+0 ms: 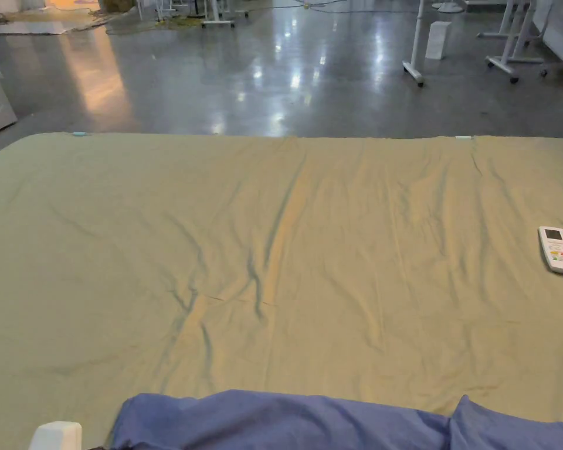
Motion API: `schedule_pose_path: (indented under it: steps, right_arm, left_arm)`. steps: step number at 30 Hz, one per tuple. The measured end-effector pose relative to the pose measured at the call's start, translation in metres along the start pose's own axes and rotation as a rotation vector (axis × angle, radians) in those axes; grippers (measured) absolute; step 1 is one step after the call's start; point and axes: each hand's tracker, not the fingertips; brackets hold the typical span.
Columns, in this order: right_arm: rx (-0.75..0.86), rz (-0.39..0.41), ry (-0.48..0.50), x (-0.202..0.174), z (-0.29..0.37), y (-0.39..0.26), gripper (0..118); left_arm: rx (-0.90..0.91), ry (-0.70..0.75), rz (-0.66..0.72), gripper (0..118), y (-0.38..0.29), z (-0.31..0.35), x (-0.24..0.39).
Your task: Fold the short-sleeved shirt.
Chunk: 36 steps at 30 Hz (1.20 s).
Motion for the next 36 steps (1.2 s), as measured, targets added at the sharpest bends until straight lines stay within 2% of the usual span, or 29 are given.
schedule_pose_path:
  steps: [1,2,3,4,5,6,8,10,12,16,19,23,25,26,27,28,29,30,31,32,33,35,36]
  right_arm:
    - [-0.006,-0.006,-0.007,0.001,-0.004,-0.004,2]
    - [-0.010,-0.009,-0.010,0.001,-0.008,-0.007,8]
    - [-0.010,-0.010,-0.014,0.002,-0.008,-0.008,29]
    - [-0.017,0.000,-0.022,0.003,-0.010,-0.011,57]
    - [-0.014,0.016,-0.045,0.003,-0.008,-0.014,80]
    - [0.002,0.020,-0.059,0.004,-0.004,-0.016,80]
    - [0.047,0.017,-0.084,0.000,0.018,-0.008,68]
    - [0.136,0.070,-0.096,-0.012,0.044,-0.001,69]
    - [0.236,0.139,-0.089,-0.036,0.077,0.013,69]
    - [0.416,0.190,-0.009,-0.081,0.117,0.030,69]
    - [0.553,0.212,0.046,-0.115,0.137,0.039,69]
    - [0.628,0.255,0.083,-0.153,0.150,0.048,69]
    - [0.638,0.290,0.100,-0.165,0.154,0.047,69]
    - [0.641,0.321,0.109,-0.170,0.157,0.047,63]
    - [0.628,0.345,0.131,-0.171,0.157,0.047,46]
    - [0.625,0.346,0.123,-0.174,0.159,0.045,23]
    - [0.634,0.355,0.105,-0.178,0.160,0.043,4]
    - [0.667,0.370,0.079,-0.180,0.162,0.041,4]
    - [0.727,0.411,0.081,-0.179,0.164,0.042,3]
    - [0.602,0.316,0.136,-0.174,0.157,0.038,0]
    - [0.608,0.298,0.142,-0.171,0.156,0.038,0]
    - [0.619,0.254,0.160,-0.165,0.151,0.036,0]
    - [0.540,0.191,0.168,-0.162,0.145,0.034,0]
  left_arm:
    - [0.014,0.006,-0.016,9,-0.001,-0.003,-0.001]
    - [0.013,0.006,-0.017,16,0.002,-0.002,0.004]
    - [0.009,0.008,-0.003,34,0.004,-0.004,0.002]
    - [0.007,0.033,0.027,57,0.004,-0.003,0.000]
    - [0.017,0.051,0.030,82,0.005,0.000,0.000]
    - [0.049,0.087,0.022,87,0.007,0.011,-0.001]
    - [0.204,0.196,-0.091,86,0.010,0.041,0.012]
    - [0.346,0.238,-0.215,86,0.016,0.079,0.032]
    - [0.458,0.210,-0.245,86,0.027,0.117,0.057]
    - [0.626,0.162,-0.284,87,0.045,0.172,0.123]
    - [0.706,0.117,-0.286,87,0.050,0.186,0.154]
    - [0.790,0.064,-0.289,86,0.044,0.191,0.186]
    - [0.834,0.043,-0.292,85,0.037,0.193,0.193]
    - [0.820,0.037,-0.295,79,0.034,0.192,0.195]
    - [0.809,0.034,-0.301,69,0.033,0.193,0.197]
    - [0.786,0.035,-0.317,51,0.033,0.194,0.199]
    - [0.736,0.027,-0.344,16,0.033,0.193,0.201]
    - [0.749,0.045,-0.337,3,0.031,0.192,0.201]
    - [0.755,0.066,-0.332,3,0.029,0.193,0.202]
    - [0.734,0.031,-0.331,0,0.029,0.195,0.199]
    - [0.710,-0.017,-0.333,0,0.029,0.197,0.198]
    - [0.727,0.005,-0.321,0,0.026,0.198,0.199]
    - [0.713,-0.004,-0.329,0,0.027,0.198,0.198]
